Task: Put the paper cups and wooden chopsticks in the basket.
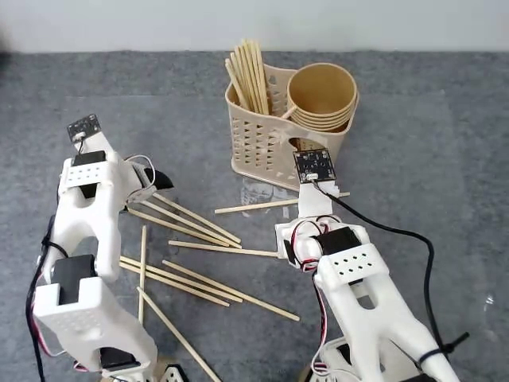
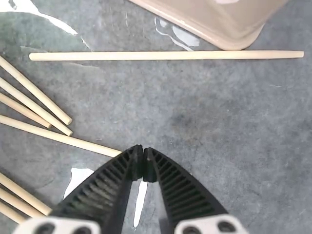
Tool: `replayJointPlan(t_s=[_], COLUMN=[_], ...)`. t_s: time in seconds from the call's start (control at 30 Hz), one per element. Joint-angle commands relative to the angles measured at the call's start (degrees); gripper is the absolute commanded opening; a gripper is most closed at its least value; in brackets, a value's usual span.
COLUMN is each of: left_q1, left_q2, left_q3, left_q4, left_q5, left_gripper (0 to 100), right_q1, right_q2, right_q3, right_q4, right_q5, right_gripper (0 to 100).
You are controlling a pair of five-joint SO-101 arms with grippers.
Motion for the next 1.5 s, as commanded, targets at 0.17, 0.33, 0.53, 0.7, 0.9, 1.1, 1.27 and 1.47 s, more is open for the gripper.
replayJointPlan(t_s=[0.17,0.33,0.53,0.7,0.9,1.1,1.27,1.47], left_q1=[-0.53,-0.79,-1.14,-0.70,-0.70,-1.23,-1.23,-1.23], left_q2=[9.85,16.26,18.02,14.42,12.22,13.98,17.67,26.46], left_q3=[-12.44,-20.88,-28.62,-37.41,-45.85,-38.99,-37.23,-37.58], left_q4=[2.99,9.14,13.71,23.91,36.92,36.22,32.70,29.01], left_q5=[0.62,0.53,0.62,0.62,0.44,0.18,0.53,0.62], left_gripper=[30,23,12,12,12,25,34,30], right_q1=[0.31,0.31,0.31,0.31,0.31,0.31,0.31,0.31], right_q2=[-1.27,-1.27,-1.27,-1.27,-1.27,-1.27,-1.27,-1.27], right_q3=[-0.26,-0.26,-0.26,-0.26,-0.26,-0.26,-0.26,-0.26], right_q4=[-1.10,-1.10,-1.10,-1.10,-1.10,-1.10,-1.01,-1.01], right_q5=[-0.35,-0.35,-0.35,-0.35,-0.35,-0.35,-0.35,-0.35], right_gripper=[0.9,0.9,0.9,0.9,0.9,0.9,0.9,0.9])
